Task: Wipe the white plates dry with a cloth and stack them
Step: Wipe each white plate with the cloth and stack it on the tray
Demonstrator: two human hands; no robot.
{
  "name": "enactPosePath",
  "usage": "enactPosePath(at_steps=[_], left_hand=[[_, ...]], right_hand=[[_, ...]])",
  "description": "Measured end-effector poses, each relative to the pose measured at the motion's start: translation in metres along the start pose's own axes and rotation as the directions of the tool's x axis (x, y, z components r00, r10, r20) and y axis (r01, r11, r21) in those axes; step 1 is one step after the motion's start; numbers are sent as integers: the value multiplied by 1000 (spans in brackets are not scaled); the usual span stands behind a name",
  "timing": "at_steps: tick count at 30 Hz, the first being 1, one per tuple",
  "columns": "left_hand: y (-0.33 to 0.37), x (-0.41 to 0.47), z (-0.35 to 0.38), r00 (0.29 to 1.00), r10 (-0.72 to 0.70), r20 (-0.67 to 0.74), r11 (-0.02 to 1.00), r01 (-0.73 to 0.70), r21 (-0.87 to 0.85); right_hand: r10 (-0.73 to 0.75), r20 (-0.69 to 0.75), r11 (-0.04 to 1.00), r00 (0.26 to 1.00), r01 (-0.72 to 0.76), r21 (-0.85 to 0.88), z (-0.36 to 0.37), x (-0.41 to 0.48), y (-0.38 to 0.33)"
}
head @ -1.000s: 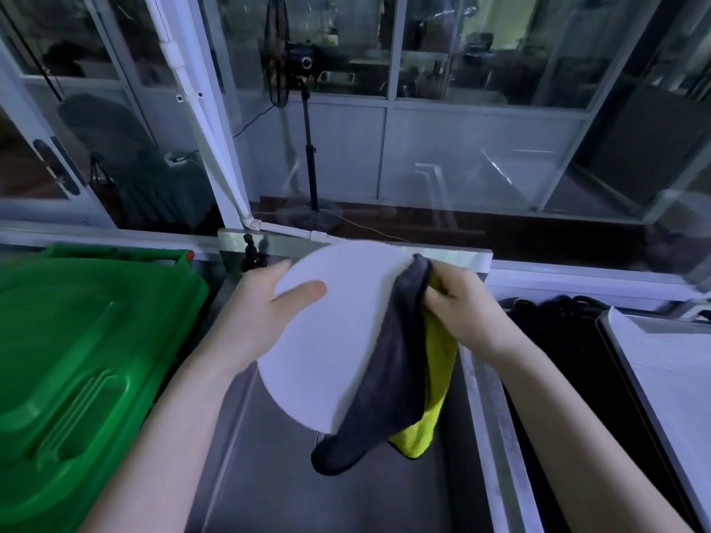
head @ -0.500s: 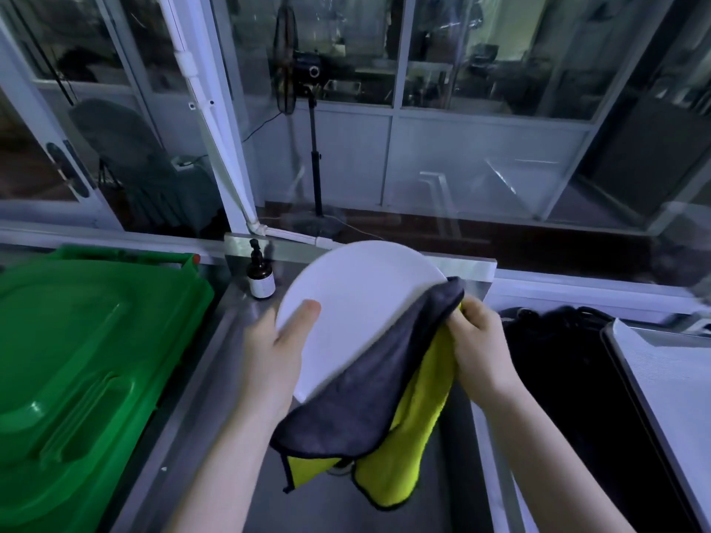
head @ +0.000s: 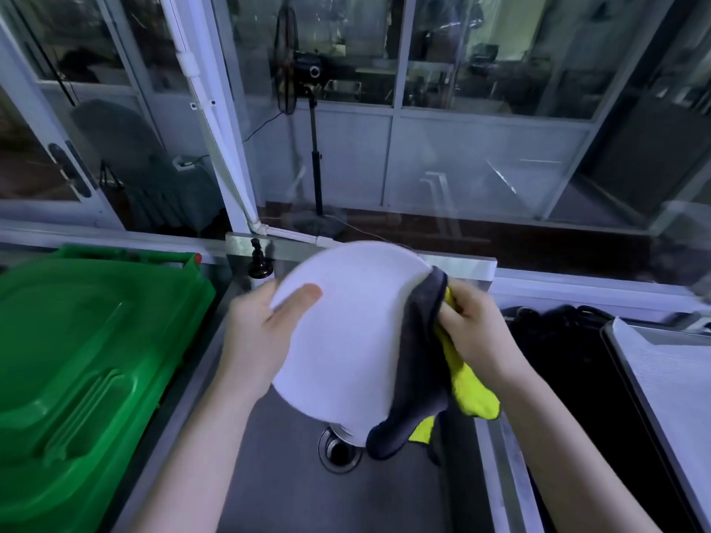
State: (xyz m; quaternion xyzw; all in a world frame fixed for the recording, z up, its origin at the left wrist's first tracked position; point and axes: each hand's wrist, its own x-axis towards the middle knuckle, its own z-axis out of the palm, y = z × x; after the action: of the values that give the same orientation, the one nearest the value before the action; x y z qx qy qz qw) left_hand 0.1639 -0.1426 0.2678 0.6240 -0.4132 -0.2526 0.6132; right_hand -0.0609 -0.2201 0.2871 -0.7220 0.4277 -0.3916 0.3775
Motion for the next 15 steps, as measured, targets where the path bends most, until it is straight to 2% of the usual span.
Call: enactPosePath(at_steps=[2, 4, 6, 8, 10, 12, 14, 15], left_hand=[[0, -1, 0, 997, -73, -30, 995, 71, -67], [5, 2, -3, 996, -65, 61, 998, 65, -10], [13, 11, -7, 978, -37, 208, 993, 13, 117], [21, 18, -3, 927, 28, 373, 946, -145, 291], [28, 19, 6, 870, 105, 483, 861, -322, 393], [29, 20, 8, 868, 143, 477, 854, -351, 384], [22, 21, -1, 914, 140, 380, 900, -277, 337], [16, 17, -6, 948, 104, 301, 935, -196, 296]], right_hand=[[124, -19, 984, 992, -120, 135, 3, -12, 10], [148, 21, 982, 989, -149, 112, 1, -14, 15], [64, 55, 997, 996, -67, 37, -2, -9, 7], [-80, 136, 991, 987, 94, -94, -1, 1, -5], [-198, 253, 934, 947, 261, -245, 9, 7, -16], [-245, 287, 909, 926, 322, -263, 15, 10, -20], [-259, 207, 918, 943, 307, -252, 15, 11, -16], [-237, 128, 941, 963, 260, -216, 12, 10, -10]])
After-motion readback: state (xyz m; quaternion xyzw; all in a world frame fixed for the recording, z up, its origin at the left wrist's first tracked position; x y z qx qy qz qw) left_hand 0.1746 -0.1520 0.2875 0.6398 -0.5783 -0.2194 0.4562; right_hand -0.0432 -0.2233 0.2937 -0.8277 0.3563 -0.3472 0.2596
